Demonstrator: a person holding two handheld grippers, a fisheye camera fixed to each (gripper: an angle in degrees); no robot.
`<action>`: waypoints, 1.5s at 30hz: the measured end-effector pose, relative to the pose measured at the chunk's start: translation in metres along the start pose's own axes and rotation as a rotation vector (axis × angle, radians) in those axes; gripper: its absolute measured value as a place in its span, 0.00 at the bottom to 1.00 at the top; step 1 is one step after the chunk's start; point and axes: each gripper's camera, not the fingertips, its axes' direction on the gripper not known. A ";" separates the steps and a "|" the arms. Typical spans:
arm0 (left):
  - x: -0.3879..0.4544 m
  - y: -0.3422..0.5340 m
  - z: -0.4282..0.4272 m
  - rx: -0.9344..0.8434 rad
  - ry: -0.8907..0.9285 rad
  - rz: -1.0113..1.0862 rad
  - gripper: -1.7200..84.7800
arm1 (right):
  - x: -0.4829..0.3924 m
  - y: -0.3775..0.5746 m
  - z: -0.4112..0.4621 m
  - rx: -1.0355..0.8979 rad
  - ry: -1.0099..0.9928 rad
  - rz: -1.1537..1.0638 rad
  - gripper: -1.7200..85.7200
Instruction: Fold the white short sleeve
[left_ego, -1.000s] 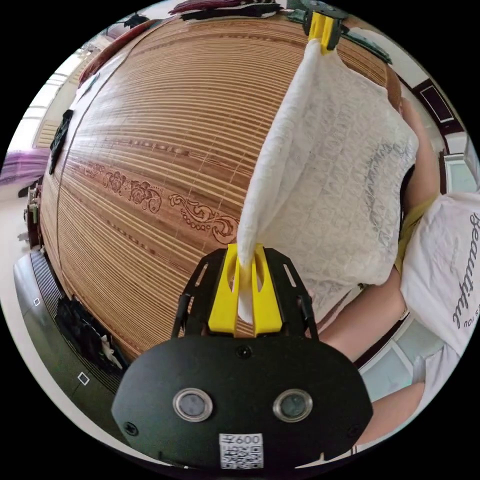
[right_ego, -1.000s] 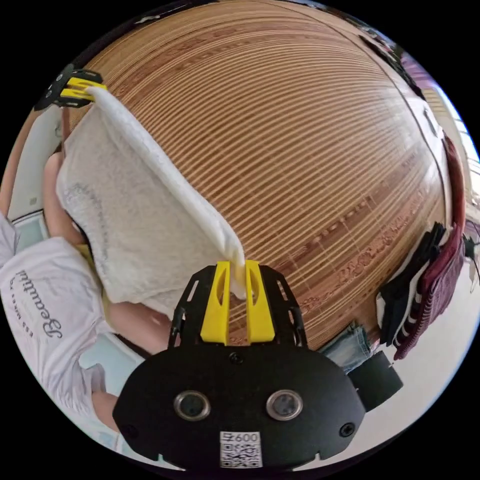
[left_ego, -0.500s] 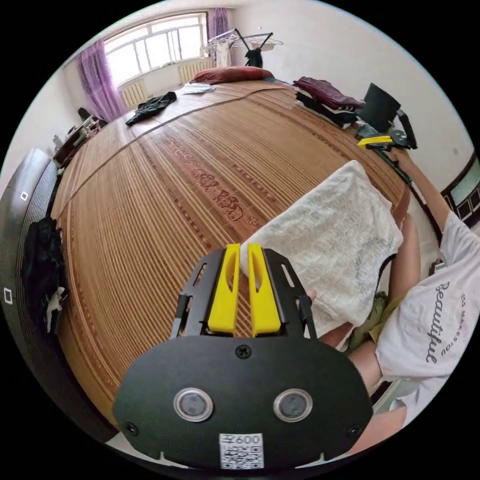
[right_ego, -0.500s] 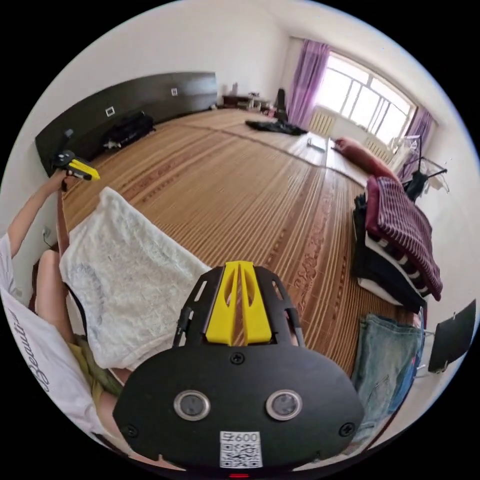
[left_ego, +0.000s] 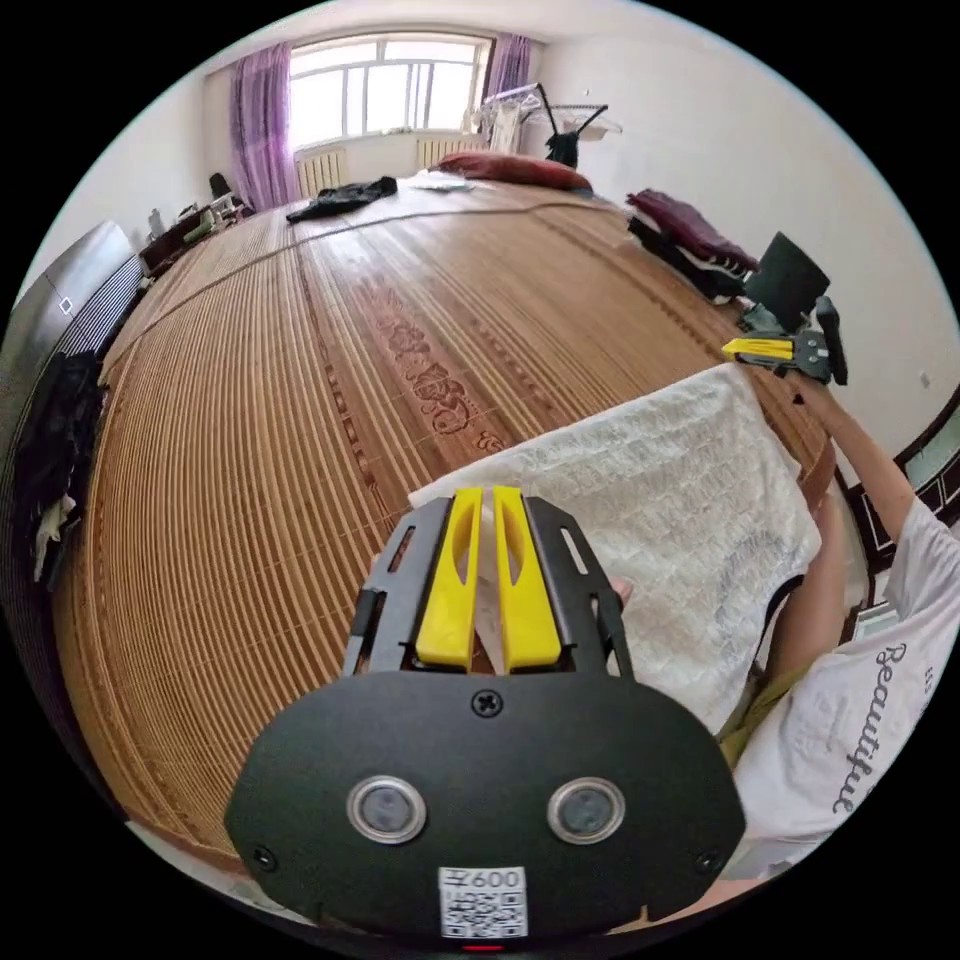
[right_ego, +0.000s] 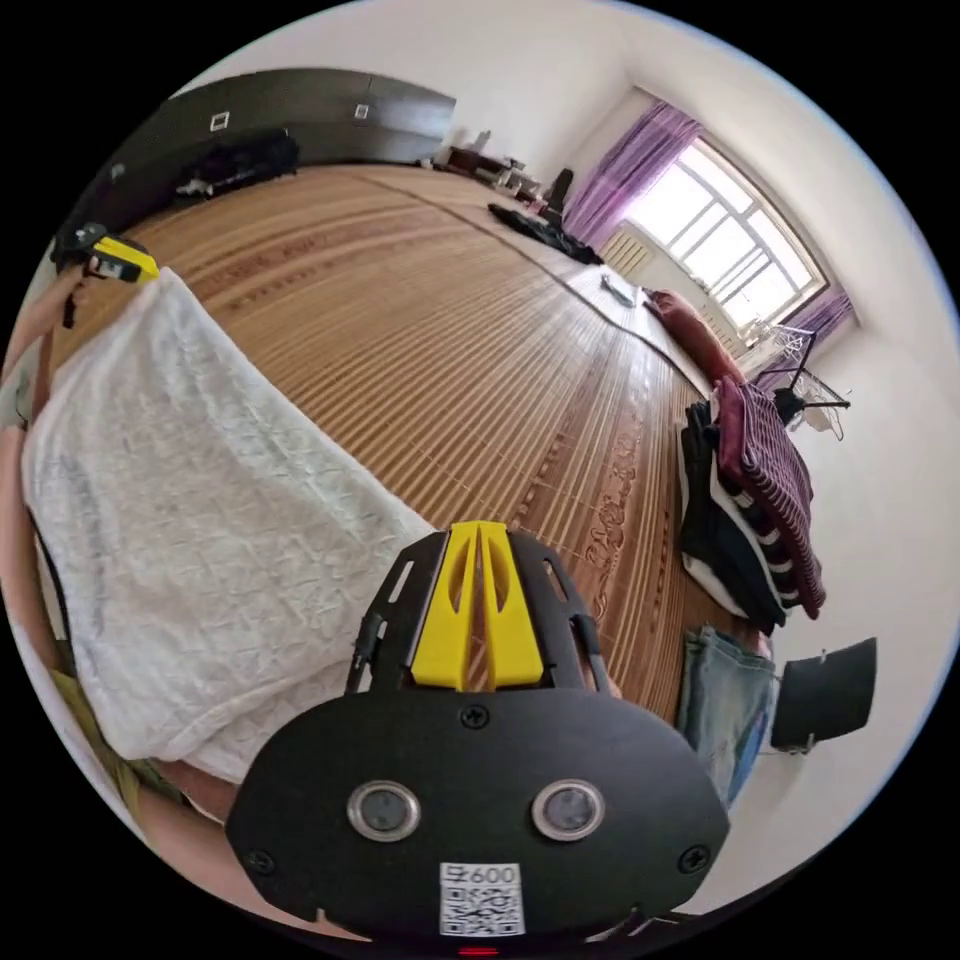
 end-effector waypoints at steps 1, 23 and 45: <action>-0.001 0.007 -0.010 0.008 -0.003 -0.031 0.03 | -0.005 0.015 -0.026 0.048 -0.050 0.008 0.01; 0.062 0.185 -0.146 0.041 -0.081 -0.050 0.02 | -0.072 0.120 -0.150 -0.153 -0.065 0.069 0.01; -0.121 0.067 -0.267 0.148 0.138 -0.331 0.07 | 0.241 0.030 -0.266 -0.080 -0.398 0.493 0.16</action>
